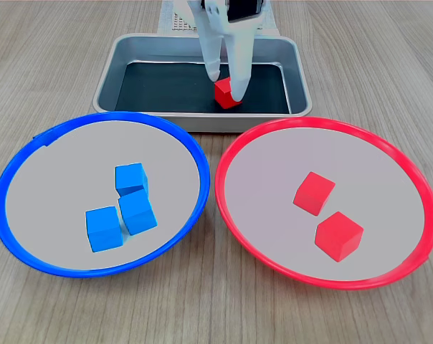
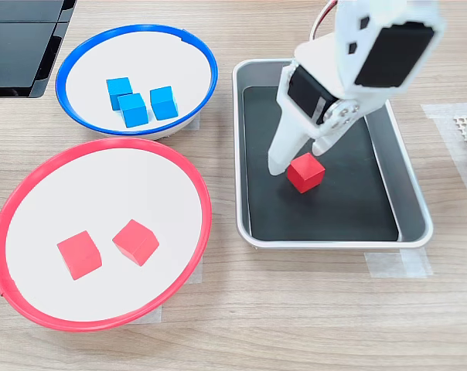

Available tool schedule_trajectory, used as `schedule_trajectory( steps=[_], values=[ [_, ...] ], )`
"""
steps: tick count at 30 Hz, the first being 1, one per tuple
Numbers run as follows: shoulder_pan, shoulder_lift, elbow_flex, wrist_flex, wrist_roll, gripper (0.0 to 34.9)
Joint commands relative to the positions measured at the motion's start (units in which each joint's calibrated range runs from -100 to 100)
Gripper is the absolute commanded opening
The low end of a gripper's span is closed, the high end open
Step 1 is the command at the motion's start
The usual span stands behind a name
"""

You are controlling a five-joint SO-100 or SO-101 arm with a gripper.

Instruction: Resolve any anomalies and move all blocks to matching dishes

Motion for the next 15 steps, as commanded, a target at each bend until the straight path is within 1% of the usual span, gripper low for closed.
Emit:
schedule_trajectory(
  steps=[1, 3, 5, 6, 7, 8, 9, 10, 11, 12, 15],
  values=[
    [-1.62, 1.06, 0.11, -1.34, 0.39, 16.2],
    [-2.18, 1.57, 0.56, -2.41, 0.54, 15.7],
    [-2.65, 1.91, 1.02, -3.4, 0.73, 14.4],
    [-2.75, 2.0, 1.02, -3.57, 0.83, 13.6],
    [-2.93, 2.25, 1.29, -3.9, 0.98, 12.0],
    [-3.03, 2.34, 1.38, -3.98, 1.03, 11.5],
    [-3.12, 2.51, 1.47, -4.15, 1.22, 10.1],
    [-3.4, 2.59, 1.74, -4.48, 1.47, 6.2],
    [-3.5, 2.59, 1.84, -4.64, 1.56, 3.7],
    [-3.69, 2.68, 1.84, -4.72, 1.9, 0.3],
    [-3.78, 2.68, 0.92, -3.98, 2.15, 0.2]
  ],
)
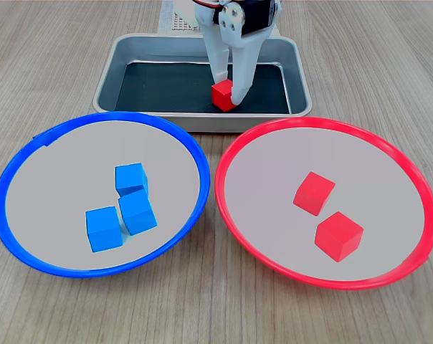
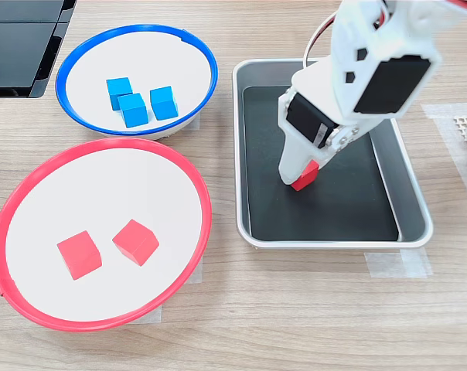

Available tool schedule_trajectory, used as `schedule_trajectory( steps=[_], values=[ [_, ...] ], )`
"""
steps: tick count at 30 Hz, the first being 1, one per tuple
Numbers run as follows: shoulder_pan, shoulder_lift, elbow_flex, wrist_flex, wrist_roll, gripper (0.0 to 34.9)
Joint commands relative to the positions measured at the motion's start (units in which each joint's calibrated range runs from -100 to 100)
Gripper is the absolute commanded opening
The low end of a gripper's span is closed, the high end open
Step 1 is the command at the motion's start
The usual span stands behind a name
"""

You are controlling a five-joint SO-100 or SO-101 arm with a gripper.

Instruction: Resolve any anomalies and move all blocks to matching dishes

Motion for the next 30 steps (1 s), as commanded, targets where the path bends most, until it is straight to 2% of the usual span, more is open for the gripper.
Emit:
schedule_trajectory(
  steps=[1, 5, 11, 14, 16, 18, 25, 26, 27, 28, 29, 30],
  values=[
    [-0.78, -0.3, -1.98, 0.84, 0.54, 0.2],
    [-1.91, -1.07, -14.09, 7.94, -3.96, 0.1],
    [-4.45, 2.51, -33.39, 11.24, -11.23, 0.1],
    [-5.67, 6.6, -41.67, 8.76, -13.38, 0.1],
    [-6.24, 11.04, -44.77, 3.97, -13.38, 0.1],
    [-5.67, 16.92, -47.95, 0.1, -13.04, 0.1],
    [-2.38, 28.86, -54.23, -5.93, -11.18, 0.5],
    [-2.1, 29.55, -54.51, -6.34, -11.09, 3.3],
    [-1.81, 30.57, -54.78, -7.0, -10.89, 8.6],
    [-1.72, 31.0, -55.05, -7.33, -10.79, 11.0],
    [-1.62, 31.76, -55.69, -7.66, -10.6, 14.9],
    [-1.62, 32.45, -56.33, -7.91, -10.6, 16.8]
  ],
)
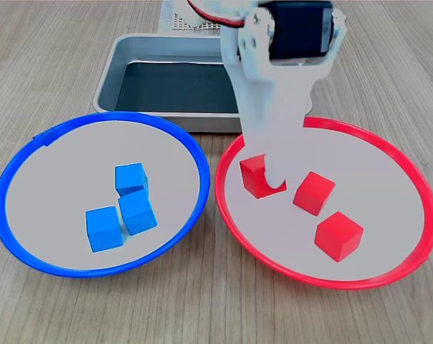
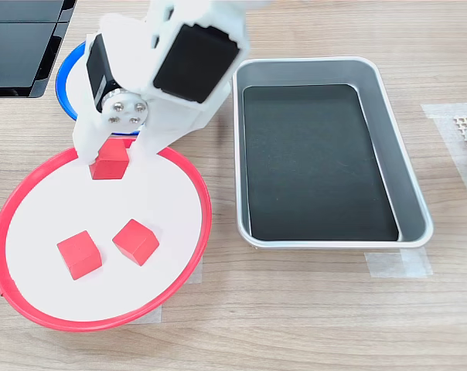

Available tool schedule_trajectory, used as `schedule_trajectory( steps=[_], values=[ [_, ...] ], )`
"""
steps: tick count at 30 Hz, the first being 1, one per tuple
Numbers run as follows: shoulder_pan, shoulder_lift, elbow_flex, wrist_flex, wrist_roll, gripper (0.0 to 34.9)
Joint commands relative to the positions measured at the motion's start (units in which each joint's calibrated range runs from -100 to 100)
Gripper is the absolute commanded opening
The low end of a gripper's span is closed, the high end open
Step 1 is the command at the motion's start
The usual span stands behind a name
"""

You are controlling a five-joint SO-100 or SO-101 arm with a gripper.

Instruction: Resolve any anomalies and move all blocks to matching dishes

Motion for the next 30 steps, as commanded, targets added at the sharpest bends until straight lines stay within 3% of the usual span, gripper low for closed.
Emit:
schedule_trajectory(
  steps=[1, 6, 7, 8, 13, 18, 24, 30],
  values=[
    [0.42, 1.5, -4.15, -2.13, 0.83, 17.5],
    [-0.05, -4.47, 3.22, -5.92, 0.73, 14.4],
    [-0.71, -10.87, 9.14, -7.08, 0.29, 1.4],
    [-0.9, -15.56, 13.14, -7.57, -0.59, 0.2],
    [1.36, -43.19, 39.54, -15.33, -8.45, 0.0],
    [3.99, -73.04, 69.68, -24.25, -8.89, 0.0],
    [6.06, -103.23, 91.71, -15.5, -6.69, 0.0],
    [6.63, -115.09, 102.08, -10.05, -6.15, 0.0]
  ],
)
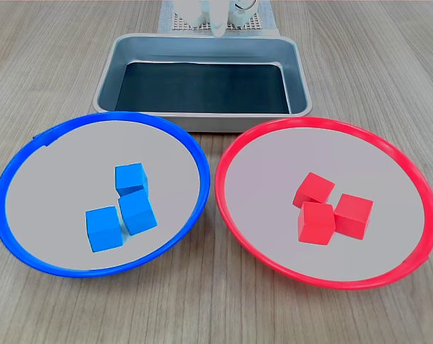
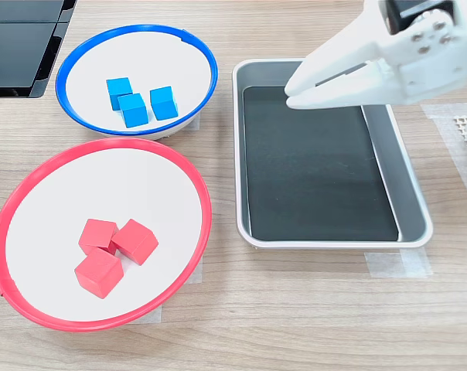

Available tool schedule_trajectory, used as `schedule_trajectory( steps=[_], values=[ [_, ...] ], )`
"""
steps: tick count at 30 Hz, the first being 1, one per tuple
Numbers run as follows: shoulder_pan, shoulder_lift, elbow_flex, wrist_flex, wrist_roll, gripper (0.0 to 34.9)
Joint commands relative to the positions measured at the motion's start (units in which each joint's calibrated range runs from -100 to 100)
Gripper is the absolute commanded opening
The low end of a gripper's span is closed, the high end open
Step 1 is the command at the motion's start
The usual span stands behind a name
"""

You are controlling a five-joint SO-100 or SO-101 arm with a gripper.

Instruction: Resolve any anomalies and move all blocks to matching dishes

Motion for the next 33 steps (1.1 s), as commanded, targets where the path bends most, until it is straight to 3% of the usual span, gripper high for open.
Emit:
schedule_trajectory(
  steps=[1, 8, 33],
  values=[
    [0.07, -6.05, 3.72, 3.18, 0.93, 0.0],
    [0.64, -7.08, 3.72, 12.18, 0.24, 0.0],
    [1.2, -7.16, 3.72, 12.35, -0.29, 0.3]
  ],
)
